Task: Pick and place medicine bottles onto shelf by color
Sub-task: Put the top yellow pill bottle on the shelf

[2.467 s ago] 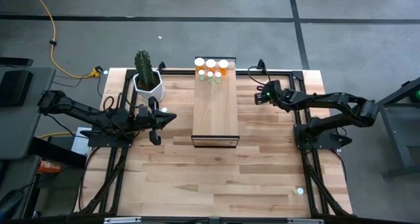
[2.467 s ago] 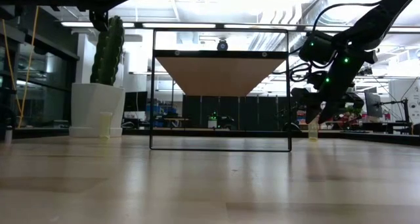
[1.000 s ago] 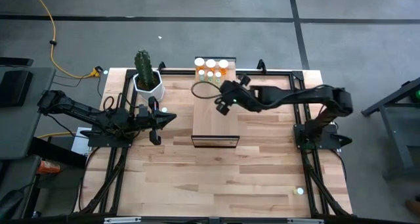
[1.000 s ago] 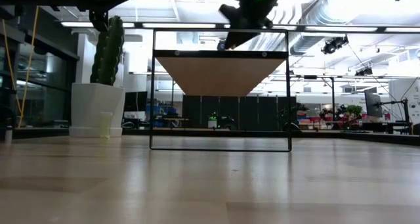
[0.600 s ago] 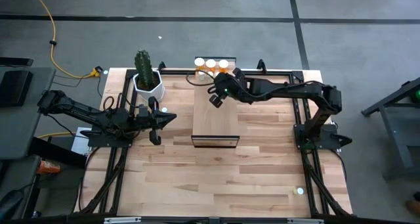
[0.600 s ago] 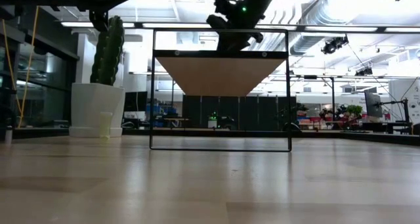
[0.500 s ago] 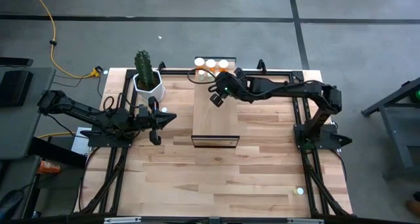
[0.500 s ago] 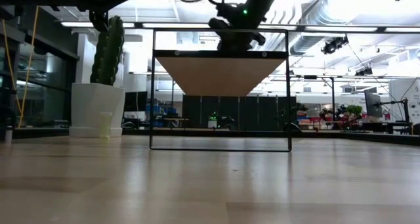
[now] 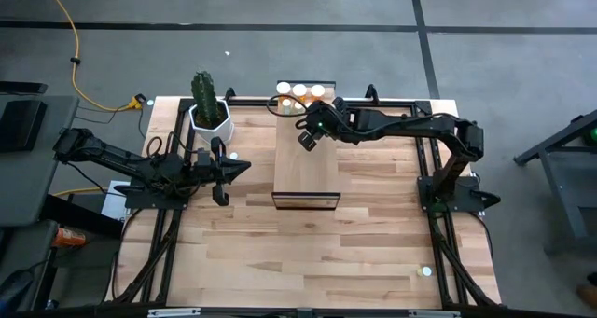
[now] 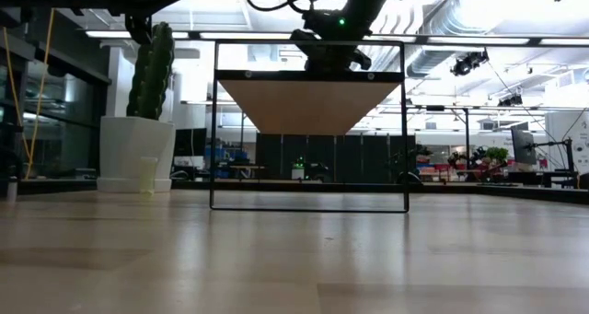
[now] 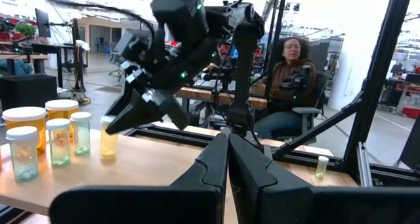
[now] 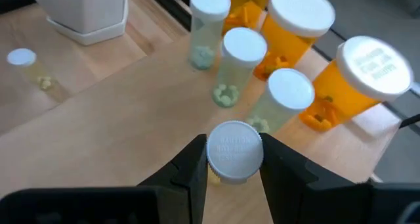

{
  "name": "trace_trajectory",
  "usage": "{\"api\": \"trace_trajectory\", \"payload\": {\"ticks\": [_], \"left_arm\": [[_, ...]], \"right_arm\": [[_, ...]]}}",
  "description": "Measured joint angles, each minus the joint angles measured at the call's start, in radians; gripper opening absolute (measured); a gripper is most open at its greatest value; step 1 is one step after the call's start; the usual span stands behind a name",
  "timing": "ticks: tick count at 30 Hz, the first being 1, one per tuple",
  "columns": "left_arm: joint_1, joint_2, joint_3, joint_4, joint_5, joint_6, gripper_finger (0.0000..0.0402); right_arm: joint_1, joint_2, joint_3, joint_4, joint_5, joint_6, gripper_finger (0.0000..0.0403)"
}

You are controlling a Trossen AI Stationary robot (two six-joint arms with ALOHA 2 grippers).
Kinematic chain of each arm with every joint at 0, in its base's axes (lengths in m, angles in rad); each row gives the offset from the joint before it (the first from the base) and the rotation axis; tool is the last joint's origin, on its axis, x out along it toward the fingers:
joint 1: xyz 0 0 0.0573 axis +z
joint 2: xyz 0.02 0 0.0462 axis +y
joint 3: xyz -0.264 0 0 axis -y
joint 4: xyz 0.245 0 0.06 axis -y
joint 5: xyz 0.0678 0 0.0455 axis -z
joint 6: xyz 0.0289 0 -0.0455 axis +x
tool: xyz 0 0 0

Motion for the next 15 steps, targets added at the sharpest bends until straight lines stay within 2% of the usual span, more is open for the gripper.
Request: {"api": "trace_trajectory", "payload": {"ticks": [15], "left_arm": [[0.0, 0.0, 0.0, 0.0, 0.006, 0.0, 0.0003]], "right_arm": [[0.0, 0.009, -0.001, 0.015, 0.002, -0.003, 0.0106]]}}
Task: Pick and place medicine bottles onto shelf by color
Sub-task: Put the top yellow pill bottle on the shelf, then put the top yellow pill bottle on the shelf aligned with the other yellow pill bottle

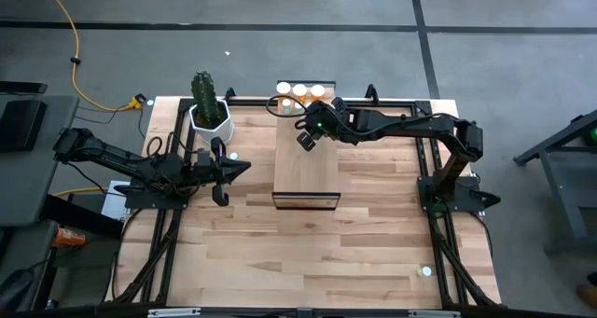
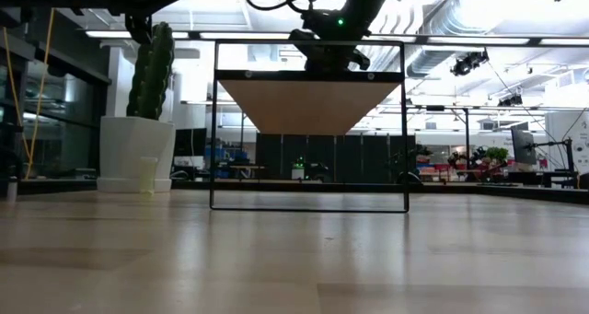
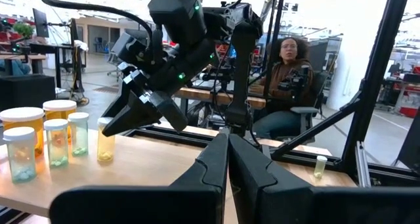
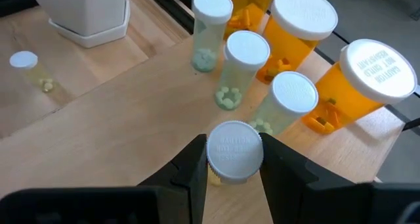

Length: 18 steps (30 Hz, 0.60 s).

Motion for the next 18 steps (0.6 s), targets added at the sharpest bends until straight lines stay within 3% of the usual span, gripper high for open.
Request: {"api": "trace_trajectory", "payload": {"ticks": [10, 18], "left_arm": [[0.0, 0.0, 0.0, 0.0, 0.001, -0.001, 0.0003], [0.0, 0.0, 0.0, 0.0, 0.001, 0.0, 0.0003]], "right_arm": [[0.0, 0.0, 0.0, 0.0, 0.0, -0.017, 0.0114], [0.0, 0.0, 0.0, 0.0, 0.024, -0.057, 0.0189]]}}
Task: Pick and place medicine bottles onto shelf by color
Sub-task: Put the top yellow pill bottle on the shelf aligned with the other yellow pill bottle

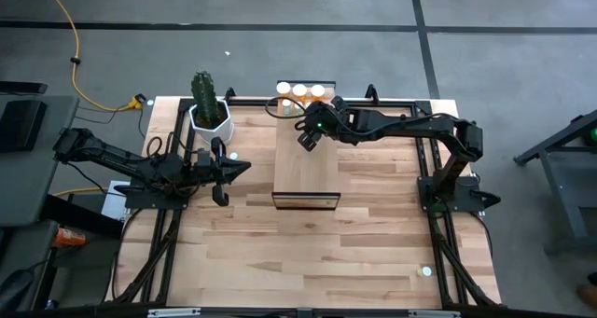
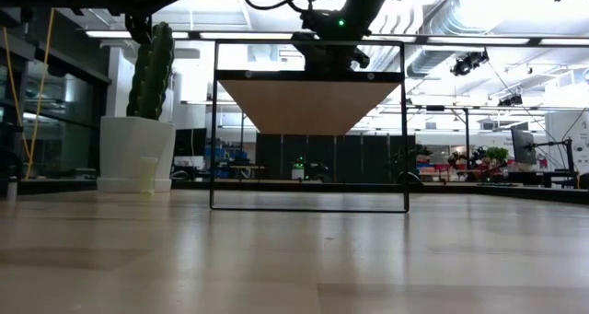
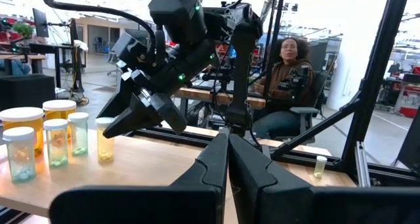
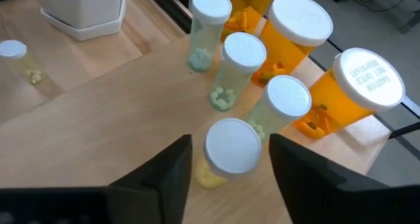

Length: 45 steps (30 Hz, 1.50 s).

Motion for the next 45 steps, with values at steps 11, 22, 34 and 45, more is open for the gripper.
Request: {"api": "trace_trajectory", "payload": {"ticks": [11, 22, 34, 45], "left_arm": [[0.0, 0.0, 0.0, -0.009, 0.002, 0.0, 0.0003], [0.0, 0.0, 0.0, -0.016, 0.001, 0.001, 0.0003], [0.0, 0.0, 0.0, -0.016, -0.027, -0.023, 0.0003], [0.0, 0.0, 0.0, -0.016, -0.024, -0.023, 0.0003]], "right_arm": [[0.002, -0.075, 0.0, -0.024, -0.028, -0.052, 0.0231], [0.091, -0.261, 0.0, -0.429, -0.102, 0.012, 0.0232], [0.404, -0.695, -0.627, -0.243, -0.171, 0.376, 0.0232], [0.52, -0.811, -0.973, 0.736, -0.157, -0.064, 0.0232]]}}
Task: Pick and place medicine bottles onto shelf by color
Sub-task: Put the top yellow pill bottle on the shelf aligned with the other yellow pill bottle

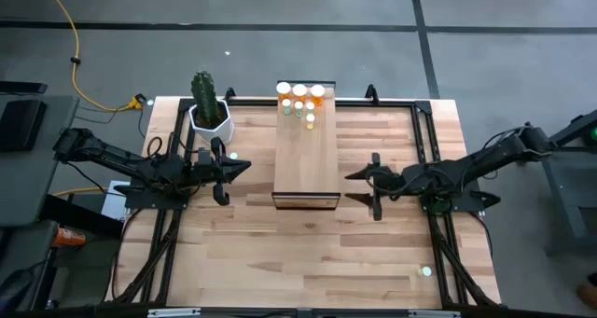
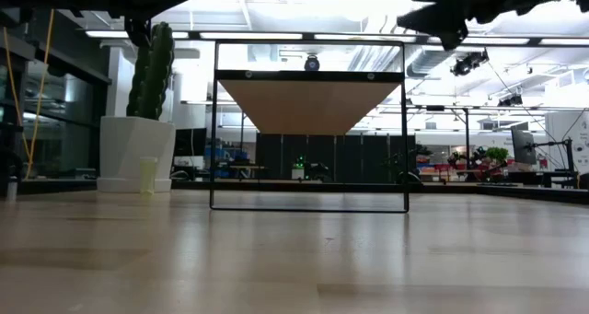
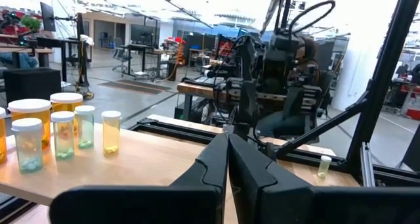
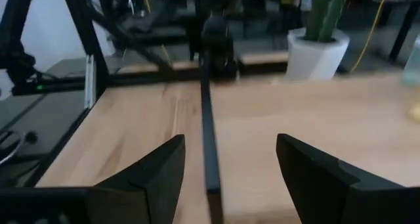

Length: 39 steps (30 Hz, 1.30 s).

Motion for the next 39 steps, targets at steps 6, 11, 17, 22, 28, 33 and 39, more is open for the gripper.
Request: {"api": "trace_trajectory", "payload": {"ticks": [6, 11, 17, 22, 28, 33, 39], "left_arm": [[0.0, 0.0, 0.0, 0.0, 0.0, 0.0, 0.0003], [0.0, 0.0, 0.0, -0.005, 0.0, 0.0, 0.0004], [0.0, 0.0, 0.026, -0.17, -0.053, -0.035, 0.0056], [0.054, 0.006, 0.161, -0.644, -0.207, -0.239, 0.0149], [0.184, 0.095, 0.244, -1.038, -0.115, -0.545, 0.0248], [0.253, 0.193, 0.243, -1.129, -0.049, -0.676, 0.0274], [0.294, 0.267, 0.243, -1.129, -0.062, -0.68, 0.0273]], "right_arm": [[-0.002, 0.002, -0.038, 0.136, 0.07, -0.096, 0.0232], [-0.002, 0.001, -0.038, 0.134, 0.091, -0.071, 0.0232], [-0.002, 0.001, -0.038, 0.133, 0.091, -0.07, 0.0232], [-0.002, 0.001, -0.038, 0.134, 0.091, -0.07, 0.0232], [-0.002, 0.002, -0.038, 0.136, 0.092, -0.07, 0.0232], [-0.002, 0.002, -0.038, 0.136, 0.092, -0.07, 0.0232], [-0.002, 0.002, -0.038, 0.136, 0.093, -0.07, 0.0232]]}}
